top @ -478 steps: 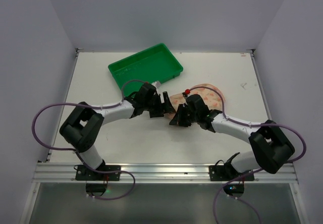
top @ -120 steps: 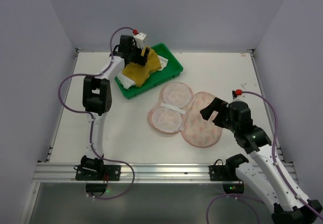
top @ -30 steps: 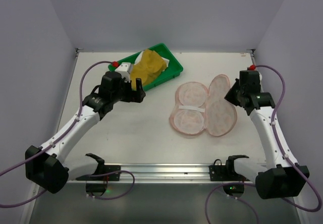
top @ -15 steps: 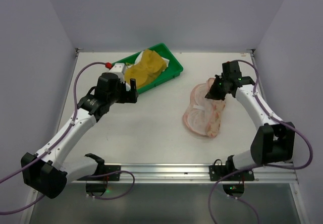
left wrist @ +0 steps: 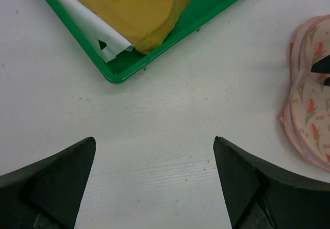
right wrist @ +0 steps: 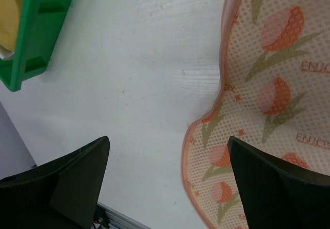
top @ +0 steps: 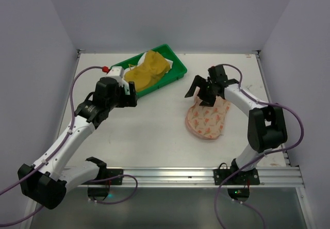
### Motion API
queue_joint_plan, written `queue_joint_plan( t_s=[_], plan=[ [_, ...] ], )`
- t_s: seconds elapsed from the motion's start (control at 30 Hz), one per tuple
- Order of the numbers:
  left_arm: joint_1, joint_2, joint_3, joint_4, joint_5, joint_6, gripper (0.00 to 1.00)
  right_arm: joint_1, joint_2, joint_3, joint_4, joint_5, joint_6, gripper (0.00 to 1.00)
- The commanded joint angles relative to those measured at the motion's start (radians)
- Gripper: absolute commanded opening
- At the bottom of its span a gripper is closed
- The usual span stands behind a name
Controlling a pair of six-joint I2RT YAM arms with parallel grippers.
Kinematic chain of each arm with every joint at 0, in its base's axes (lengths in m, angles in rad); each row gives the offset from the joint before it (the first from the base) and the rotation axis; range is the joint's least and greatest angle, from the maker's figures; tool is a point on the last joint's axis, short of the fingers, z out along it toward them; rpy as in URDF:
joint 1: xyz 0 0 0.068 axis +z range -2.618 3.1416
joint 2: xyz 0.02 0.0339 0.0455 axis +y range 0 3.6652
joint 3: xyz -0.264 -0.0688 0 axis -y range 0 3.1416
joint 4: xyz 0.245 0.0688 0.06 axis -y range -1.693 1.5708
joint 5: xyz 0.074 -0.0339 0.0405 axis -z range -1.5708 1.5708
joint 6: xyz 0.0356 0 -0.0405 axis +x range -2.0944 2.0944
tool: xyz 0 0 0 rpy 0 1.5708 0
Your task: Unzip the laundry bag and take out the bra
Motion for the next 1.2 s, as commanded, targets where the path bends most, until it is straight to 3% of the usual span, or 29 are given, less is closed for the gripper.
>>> queue_joint_plan(
  t_s=[0.0,0.17,0.33,0.6,0.8,1.17],
  plan=[
    [0.008,-0.047,-0.002,-0.001,-0.044,-0.039,1.0,-0.004,-0.128,0.023,0.046,-0.029,-0.036,0.99],
    [0.01,-0.088,0.009,-0.001,-0.097,-0.068,1.0,-0.01,-0.357,0.055,-0.028,0.063,-0.137,0.99],
    [0.011,-0.144,0.015,-0.001,-0.166,-0.065,1.0,-0.013,-0.648,0.057,-0.092,0.281,-0.242,0.99],
    [0.011,-0.303,0.0,0.001,-0.34,-0.027,1.0,-0.013,-1.049,-0.081,-0.129,0.456,-0.341,0.99],
    [0.011,-0.475,-0.106,0.012,-0.398,-0.014,1.0,-0.013,-1.317,-0.244,-0.143,0.571,-0.391,0.99],
    [0.011,-0.754,-0.344,0.022,-0.453,-0.04,1.0,-0.013,-1.549,-0.421,-0.163,0.646,-0.39,0.99]
  ],
)
